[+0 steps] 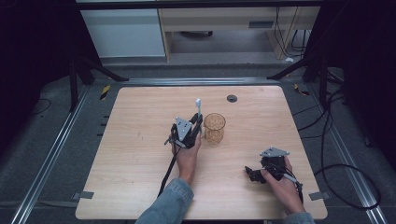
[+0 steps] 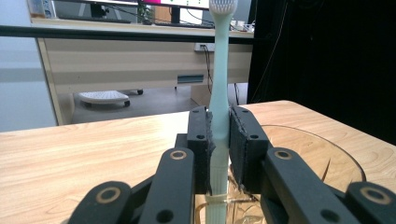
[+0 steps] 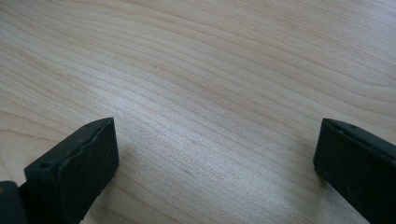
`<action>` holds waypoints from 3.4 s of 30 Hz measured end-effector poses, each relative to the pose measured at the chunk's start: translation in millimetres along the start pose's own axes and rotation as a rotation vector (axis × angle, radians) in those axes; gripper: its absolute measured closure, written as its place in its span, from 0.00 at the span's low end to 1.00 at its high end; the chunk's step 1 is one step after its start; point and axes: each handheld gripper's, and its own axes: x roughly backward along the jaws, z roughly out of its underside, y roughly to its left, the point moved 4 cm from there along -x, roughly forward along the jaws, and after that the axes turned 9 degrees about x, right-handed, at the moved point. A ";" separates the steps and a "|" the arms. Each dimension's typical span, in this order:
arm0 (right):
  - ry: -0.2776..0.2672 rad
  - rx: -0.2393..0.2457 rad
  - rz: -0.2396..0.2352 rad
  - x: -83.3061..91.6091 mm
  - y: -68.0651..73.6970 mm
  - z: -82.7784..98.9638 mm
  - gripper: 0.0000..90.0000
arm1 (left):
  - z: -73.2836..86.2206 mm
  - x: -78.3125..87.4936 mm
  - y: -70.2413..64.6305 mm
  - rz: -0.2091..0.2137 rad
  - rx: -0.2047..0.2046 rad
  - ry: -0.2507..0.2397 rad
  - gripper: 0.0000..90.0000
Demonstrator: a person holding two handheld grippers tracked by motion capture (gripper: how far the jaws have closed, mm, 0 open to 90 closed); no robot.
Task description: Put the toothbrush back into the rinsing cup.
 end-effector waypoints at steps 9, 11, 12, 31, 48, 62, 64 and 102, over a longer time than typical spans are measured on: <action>0.000 0.001 0.000 0.0 -0.1 0.0 0.00 | 1.8 3.2 -0.3 -0.003 -0.007 0.011 0.87; 0.000 0.001 0.001 0.0 -0.1 0.0 0.00 | 2.0 3.3 -0.5 -0.002 -0.009 0.014 0.87; 0.000 0.001 0.000 0.0 -0.1 0.0 0.00 | 2.2 3.3 -0.4 -0.002 -0.010 0.017 0.87; 0.000 0.000 0.000 0.0 -0.1 0.0 0.00 | 1.7 3.7 0.3 0.001 -0.004 0.029 0.86; 0.000 0.000 0.000 0.0 -0.1 0.0 0.00 | -3.7 5.0 -1.5 0.029 -0.007 0.045 0.69; 0.000 0.001 0.000 0.0 -0.1 0.0 0.00 | -10.7 11.3 3.6 0.046 -0.023 0.066 0.62; 0.000 0.001 0.000 0.0 -0.1 0.0 0.00 | -11.3 12.1 4.8 0.051 -0.021 0.071 0.62; 0.000 0.002 0.000 0.0 -0.2 0.0 0.00 | -26.1 32.8 22.9 0.115 -0.163 0.255 0.36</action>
